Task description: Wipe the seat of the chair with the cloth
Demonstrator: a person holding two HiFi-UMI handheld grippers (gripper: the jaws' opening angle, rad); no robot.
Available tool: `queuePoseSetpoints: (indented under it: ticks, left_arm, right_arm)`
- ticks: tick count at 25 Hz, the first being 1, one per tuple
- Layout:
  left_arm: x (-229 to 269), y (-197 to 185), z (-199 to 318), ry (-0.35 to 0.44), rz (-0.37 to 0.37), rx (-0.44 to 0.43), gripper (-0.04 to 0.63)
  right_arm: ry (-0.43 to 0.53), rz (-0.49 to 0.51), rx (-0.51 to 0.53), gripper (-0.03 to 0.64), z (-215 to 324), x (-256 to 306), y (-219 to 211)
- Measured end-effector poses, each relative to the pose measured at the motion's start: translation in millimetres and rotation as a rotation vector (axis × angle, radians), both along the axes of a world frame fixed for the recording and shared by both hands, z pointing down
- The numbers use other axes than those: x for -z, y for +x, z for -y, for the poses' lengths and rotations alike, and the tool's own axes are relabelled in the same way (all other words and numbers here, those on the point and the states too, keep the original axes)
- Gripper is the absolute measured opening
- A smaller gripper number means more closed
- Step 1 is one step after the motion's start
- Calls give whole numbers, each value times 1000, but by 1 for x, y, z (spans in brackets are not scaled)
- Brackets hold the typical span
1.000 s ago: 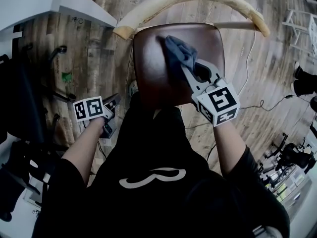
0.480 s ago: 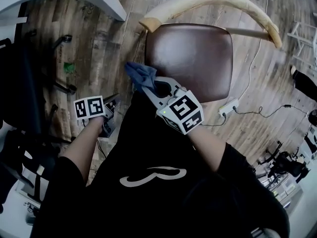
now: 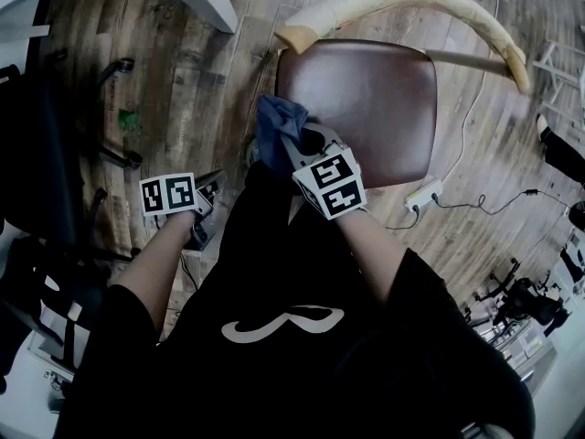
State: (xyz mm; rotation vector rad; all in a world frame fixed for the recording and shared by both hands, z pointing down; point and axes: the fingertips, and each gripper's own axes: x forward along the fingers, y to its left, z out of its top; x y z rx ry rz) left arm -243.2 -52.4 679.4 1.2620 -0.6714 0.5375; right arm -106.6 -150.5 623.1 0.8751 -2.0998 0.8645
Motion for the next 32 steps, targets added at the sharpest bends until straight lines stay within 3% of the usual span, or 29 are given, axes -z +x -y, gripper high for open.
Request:
queuePoseSetpoints:
  ticks: [6, 20, 32]
  left_arm:
    - [-9, -7, -2, -8, 16, 2, 14]
    - [3, 17, -5, 42, 61, 37, 14]
    - [11, 66, -36, 45, 63, 85, 14]
  right_arm:
    - [18, -69, 48, 49, 5, -8, 1]
    - [51, -74, 77, 51, 5, -8, 26]
    - [55, -116, -10, 51, 5, -10, 124]
